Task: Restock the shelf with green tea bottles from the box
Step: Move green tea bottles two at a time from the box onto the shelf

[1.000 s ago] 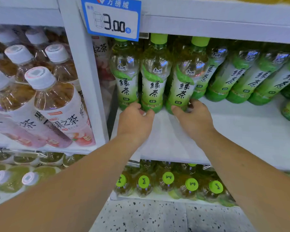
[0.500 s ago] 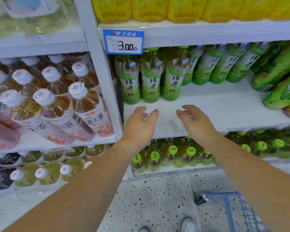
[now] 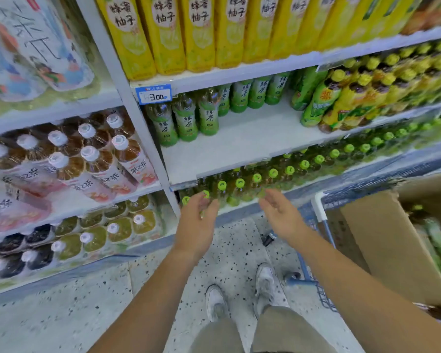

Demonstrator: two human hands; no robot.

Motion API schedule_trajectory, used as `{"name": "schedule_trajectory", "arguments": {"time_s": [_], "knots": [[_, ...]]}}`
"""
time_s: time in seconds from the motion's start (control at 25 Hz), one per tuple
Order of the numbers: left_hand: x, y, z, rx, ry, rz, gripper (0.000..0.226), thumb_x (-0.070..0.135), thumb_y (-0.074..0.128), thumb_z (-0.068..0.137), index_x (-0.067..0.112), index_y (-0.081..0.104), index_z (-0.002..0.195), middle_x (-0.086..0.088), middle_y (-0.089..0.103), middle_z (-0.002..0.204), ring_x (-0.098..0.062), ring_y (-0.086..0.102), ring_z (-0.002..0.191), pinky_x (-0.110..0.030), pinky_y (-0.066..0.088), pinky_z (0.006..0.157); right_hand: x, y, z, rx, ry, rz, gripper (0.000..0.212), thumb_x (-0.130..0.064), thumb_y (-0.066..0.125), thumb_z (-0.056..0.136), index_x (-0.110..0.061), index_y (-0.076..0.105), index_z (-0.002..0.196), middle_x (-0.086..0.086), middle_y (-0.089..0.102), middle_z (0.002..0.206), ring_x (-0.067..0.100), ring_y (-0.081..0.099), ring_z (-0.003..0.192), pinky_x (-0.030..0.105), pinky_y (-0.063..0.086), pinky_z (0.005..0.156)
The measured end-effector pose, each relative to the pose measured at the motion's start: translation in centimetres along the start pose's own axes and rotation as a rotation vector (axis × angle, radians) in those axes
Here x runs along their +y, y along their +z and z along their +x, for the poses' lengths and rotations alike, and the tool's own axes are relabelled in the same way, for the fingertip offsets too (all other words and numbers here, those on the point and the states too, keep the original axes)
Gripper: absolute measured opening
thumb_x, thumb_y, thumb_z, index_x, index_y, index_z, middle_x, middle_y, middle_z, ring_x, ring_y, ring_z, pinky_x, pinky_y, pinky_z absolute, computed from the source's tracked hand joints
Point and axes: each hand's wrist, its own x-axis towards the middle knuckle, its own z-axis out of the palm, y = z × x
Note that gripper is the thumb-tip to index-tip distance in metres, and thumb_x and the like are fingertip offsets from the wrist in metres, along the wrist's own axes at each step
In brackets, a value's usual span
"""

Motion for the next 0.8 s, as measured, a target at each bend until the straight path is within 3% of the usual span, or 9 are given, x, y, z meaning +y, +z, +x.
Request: {"name": "schedule_trajectory", "arguments": {"time_s": [0.12,0.4,0.68,0.8], "knots": [[1.1,1.1,-3.6,-0.076,0.027,0.034,0.056,0.050,0.053,0.101,0.023,0.045,0.149,0.008,0.053,0.144,-0.011,0.049,0.133,-0.039,0.041,0.112,1.1,-2.5,-4.9,-0.009,0.042,-0.025,0.064,-0.052,0.048,0.102,-0.028,0.028,0.158,-0.004,0.036,0.159,0.017,0.043,0.137,0.021,0.043,0.089],[1.5,5.7,-8.9,-0.224,0.103,0.112,0.063,0.061,0.053,0.092,0.030,0.045,0.146,0.013,0.055,0.141,-0.008,0.051,0.129,-0.036,0.043,0.107,4.4,-8.1,-12.6,0.087,0.126,-0.001,0.063,-0.052,0.044,0.103,-0.027,0.028,0.159,-0.004,0.038,0.158,0.021,0.040,0.142,0.031,0.036,0.099],[3.0,14.3,-11.6,-0.354,0.134,0.153,0.058,0.059,0.055,0.095,0.031,0.046,0.145,0.012,0.054,0.140,-0.010,0.051,0.130,-0.037,0.044,0.105,9.1,-15.2,-16.7,0.230,0.192,0.098,0.055,-0.050,0.046,0.103,-0.027,0.040,0.152,-0.005,0.046,0.154,0.013,0.045,0.132,0.027,0.033,0.100],[4.5,19.6,-13.2,-0.383,0.145,0.176,0.054,0.057,0.054,0.097,0.032,0.045,0.145,0.015,0.053,0.138,-0.007,0.051,0.126,-0.026,0.040,0.095,11.8,-19.9,-17.9,0.240,0.202,0.152,0.058,-0.052,0.046,0.103,-0.027,0.036,0.155,-0.007,0.043,0.153,0.014,0.042,0.136,0.028,0.033,0.104]]}}
